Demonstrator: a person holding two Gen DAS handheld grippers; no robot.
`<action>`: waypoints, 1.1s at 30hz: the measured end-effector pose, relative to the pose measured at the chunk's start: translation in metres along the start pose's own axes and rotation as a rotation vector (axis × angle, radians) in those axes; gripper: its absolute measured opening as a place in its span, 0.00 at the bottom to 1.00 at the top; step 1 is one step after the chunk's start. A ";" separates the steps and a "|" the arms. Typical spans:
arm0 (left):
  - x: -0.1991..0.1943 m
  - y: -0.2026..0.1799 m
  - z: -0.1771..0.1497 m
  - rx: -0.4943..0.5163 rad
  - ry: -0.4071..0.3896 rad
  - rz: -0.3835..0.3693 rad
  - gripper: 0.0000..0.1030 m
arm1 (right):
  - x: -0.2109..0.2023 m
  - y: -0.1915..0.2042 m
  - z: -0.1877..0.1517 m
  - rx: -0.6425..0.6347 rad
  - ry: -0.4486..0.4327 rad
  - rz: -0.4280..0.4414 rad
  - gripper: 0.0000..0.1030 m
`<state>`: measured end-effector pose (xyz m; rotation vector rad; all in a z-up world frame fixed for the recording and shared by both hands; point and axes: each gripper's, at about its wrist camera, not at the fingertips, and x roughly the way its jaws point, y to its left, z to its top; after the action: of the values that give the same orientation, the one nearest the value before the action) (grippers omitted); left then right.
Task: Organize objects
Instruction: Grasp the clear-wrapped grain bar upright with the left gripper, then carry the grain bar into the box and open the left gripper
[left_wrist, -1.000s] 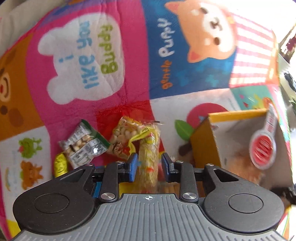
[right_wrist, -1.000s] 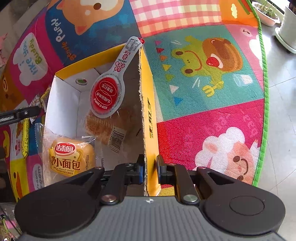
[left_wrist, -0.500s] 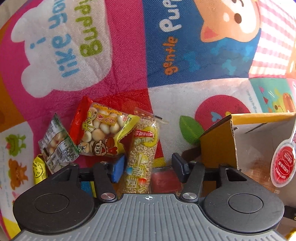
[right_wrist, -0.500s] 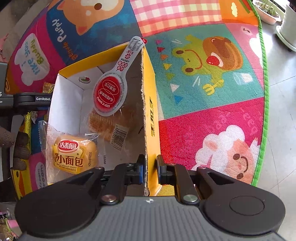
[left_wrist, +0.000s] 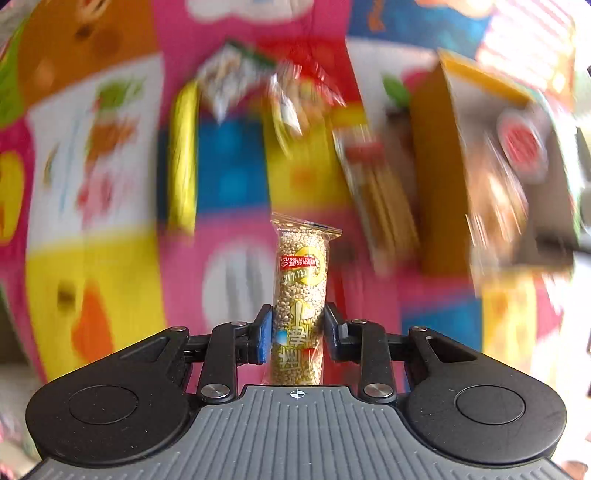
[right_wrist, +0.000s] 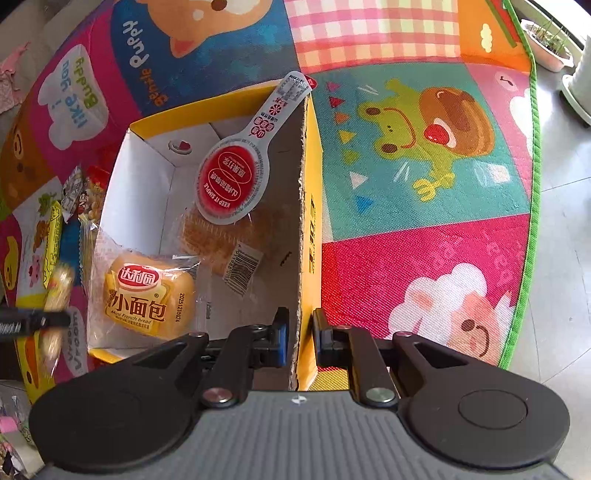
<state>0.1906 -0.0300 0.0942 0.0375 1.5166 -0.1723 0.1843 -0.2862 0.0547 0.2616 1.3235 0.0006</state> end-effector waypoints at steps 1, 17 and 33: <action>-0.008 0.001 -0.019 -0.006 0.011 -0.008 0.31 | -0.001 0.001 0.000 -0.006 0.000 0.000 0.13; -0.091 -0.057 -0.134 0.132 0.022 -0.047 0.31 | -0.011 -0.007 -0.010 0.004 0.011 0.050 0.13; -0.129 -0.110 -0.091 0.153 -0.078 -0.089 0.31 | -0.019 -0.020 -0.018 0.025 0.004 0.102 0.13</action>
<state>0.0802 -0.1150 0.2270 0.0850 1.4261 -0.3571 0.1596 -0.3045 0.0651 0.3502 1.3137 0.0706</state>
